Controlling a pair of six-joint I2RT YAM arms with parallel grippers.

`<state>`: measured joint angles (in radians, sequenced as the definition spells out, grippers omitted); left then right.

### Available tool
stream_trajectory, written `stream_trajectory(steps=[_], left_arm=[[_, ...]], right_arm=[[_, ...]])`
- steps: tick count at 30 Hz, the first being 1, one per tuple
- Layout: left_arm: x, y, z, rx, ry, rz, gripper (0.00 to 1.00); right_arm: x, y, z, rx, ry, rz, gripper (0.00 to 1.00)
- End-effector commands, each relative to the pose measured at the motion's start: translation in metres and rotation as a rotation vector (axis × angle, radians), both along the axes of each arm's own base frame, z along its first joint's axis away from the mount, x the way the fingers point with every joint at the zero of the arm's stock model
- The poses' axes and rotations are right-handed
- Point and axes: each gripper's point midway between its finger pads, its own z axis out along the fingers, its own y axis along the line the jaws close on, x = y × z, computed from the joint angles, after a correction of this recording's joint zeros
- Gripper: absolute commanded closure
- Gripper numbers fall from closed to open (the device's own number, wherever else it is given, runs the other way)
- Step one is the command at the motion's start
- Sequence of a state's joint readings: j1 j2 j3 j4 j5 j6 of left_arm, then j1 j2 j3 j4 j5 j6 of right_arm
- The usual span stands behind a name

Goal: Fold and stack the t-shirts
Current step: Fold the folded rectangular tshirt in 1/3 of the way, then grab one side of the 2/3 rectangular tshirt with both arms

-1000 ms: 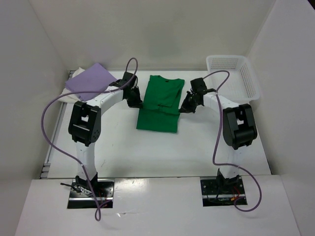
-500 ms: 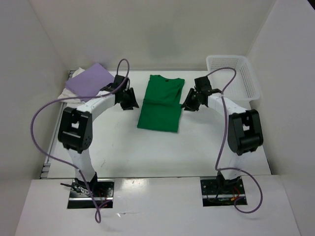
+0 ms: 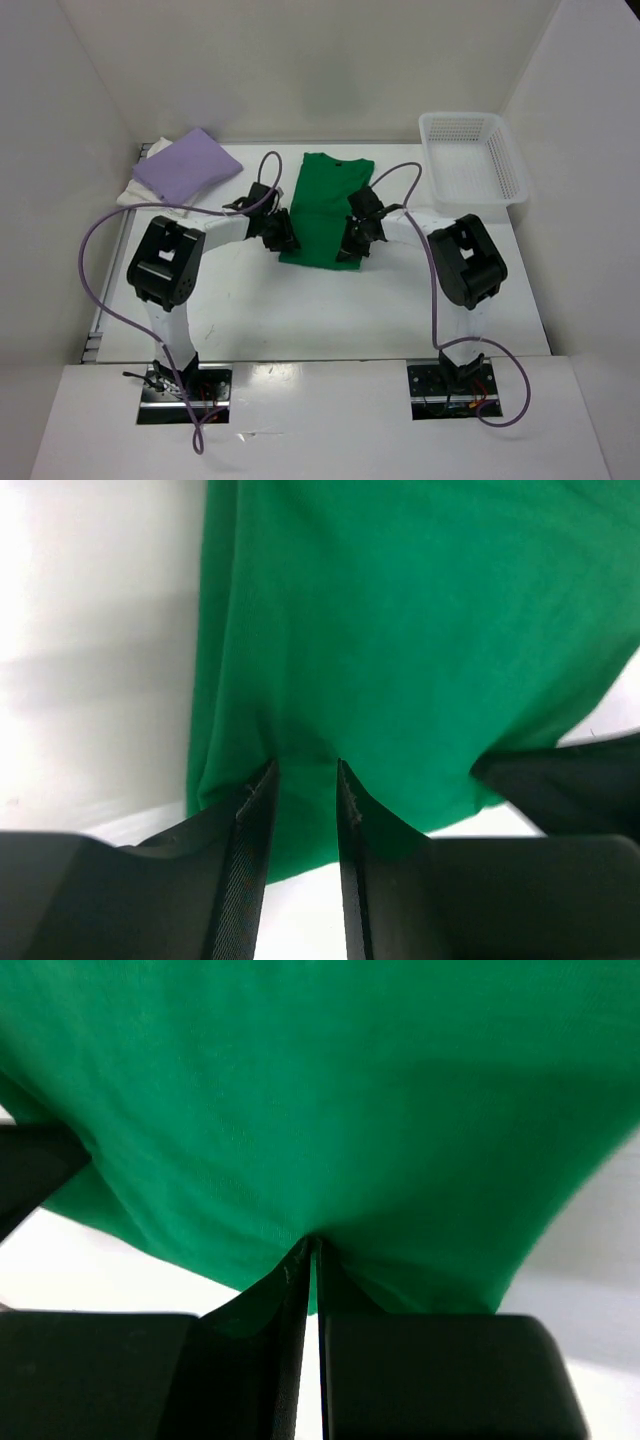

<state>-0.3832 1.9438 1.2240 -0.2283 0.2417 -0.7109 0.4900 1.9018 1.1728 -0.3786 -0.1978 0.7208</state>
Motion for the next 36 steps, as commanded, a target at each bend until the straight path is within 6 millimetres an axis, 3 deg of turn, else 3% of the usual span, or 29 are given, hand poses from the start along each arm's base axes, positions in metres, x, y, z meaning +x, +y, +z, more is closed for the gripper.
stream_trajectory(steps=[1, 3, 5, 7, 10, 12, 13, 15, 16, 18, 19, 21, 23, 26, 30, 34, 36], left_arm=[[-0.040, 0.014, -0.026, 0.016, 0.093, 0.023, 0.62], [-0.070, 0.024, -0.037, 0.019, 0.143, 0.025, 0.62], [-0.087, 0.025, -0.033, 0.011, 0.147, 0.010, 0.62], [-0.116, 0.028, -0.037, 0.014, 0.196, 0.005, 0.62], [-0.127, 0.029, -0.015, 0.001, 0.166, -0.005, 0.61], [-0.117, 0.033, 0.007, 0.015, 0.086, 0.009, 0.55], [-0.113, 0.034, 0.022, 0.013, 0.052, 0.006, 0.53], [-0.116, 0.041, 0.027, 0.028, 0.054, 0.014, 0.42], [-0.117, 0.038, 0.034, 0.005, 0.043, 0.004, 0.36], [-0.133, 0.042, 0.025, 0.013, 0.091, -0.003, 0.22], [-0.140, 0.043, 0.023, 0.004, 0.107, 0.004, 0.00], [-0.157, 0.048, 0.013, -0.001, 0.139, 0.017, 0.00], [-0.160, 0.044, 0.012, -0.047, 0.129, 0.031, 0.03], [-0.164, 0.045, 0.003, -0.047, 0.149, 0.047, 0.25], [-0.163, 0.044, -0.009, -0.041, 0.187, 0.067, 0.44], [-0.163, 0.045, -0.016, -0.036, 0.199, 0.087, 0.50], [-0.159, 0.046, -0.016, -0.031, 0.185, 0.093, 0.53]], right_arm=[[0.003, -0.013, -0.009, -0.028, -0.026, -0.049, 0.89], [-0.016, -0.022, -0.015, -0.040, 0.004, -0.056, 0.91], [-0.039, -0.022, -0.014, -0.038, 0.013, -0.038, 0.91], [-0.055, -0.023, -0.014, -0.038, 0.032, -0.042, 0.91], [-0.074, -0.015, 0.002, 0.001, 0.020, -0.007, 0.83], [-0.075, -0.016, 0.024, 0.031, -0.019, -0.017, 0.76], [-0.078, -0.017, 0.032, 0.038, -0.022, -0.024, 0.66], [-0.071, -0.022, 0.055, 0.073, -0.079, -0.047, 0.57], [-0.070, -0.031, 0.055, 0.083, -0.072, -0.081, 0.50], [-0.069, -0.044, 0.060, 0.091, -0.090, -0.117, 0.48], [-0.072, -0.055, 0.049, 0.074, -0.063, -0.143, 0.47], [-0.078, -0.059, 0.042, 0.068, -0.043, -0.140, 0.47], [-0.083, -0.059, 0.029, 0.055, -0.013, -0.113, 0.46], [-0.089, -0.053, 0.013, 0.071, 0.036, -0.064, 0.44], [-0.088, -0.049, 0.004, 0.076, 0.050, -0.038, 0.44], [-0.088, -0.044, 0.001, 0.101, 0.061, -0.024, 0.45], [-0.089, -0.042, -0.002, 0.106, 0.070, -0.020, 0.54]])
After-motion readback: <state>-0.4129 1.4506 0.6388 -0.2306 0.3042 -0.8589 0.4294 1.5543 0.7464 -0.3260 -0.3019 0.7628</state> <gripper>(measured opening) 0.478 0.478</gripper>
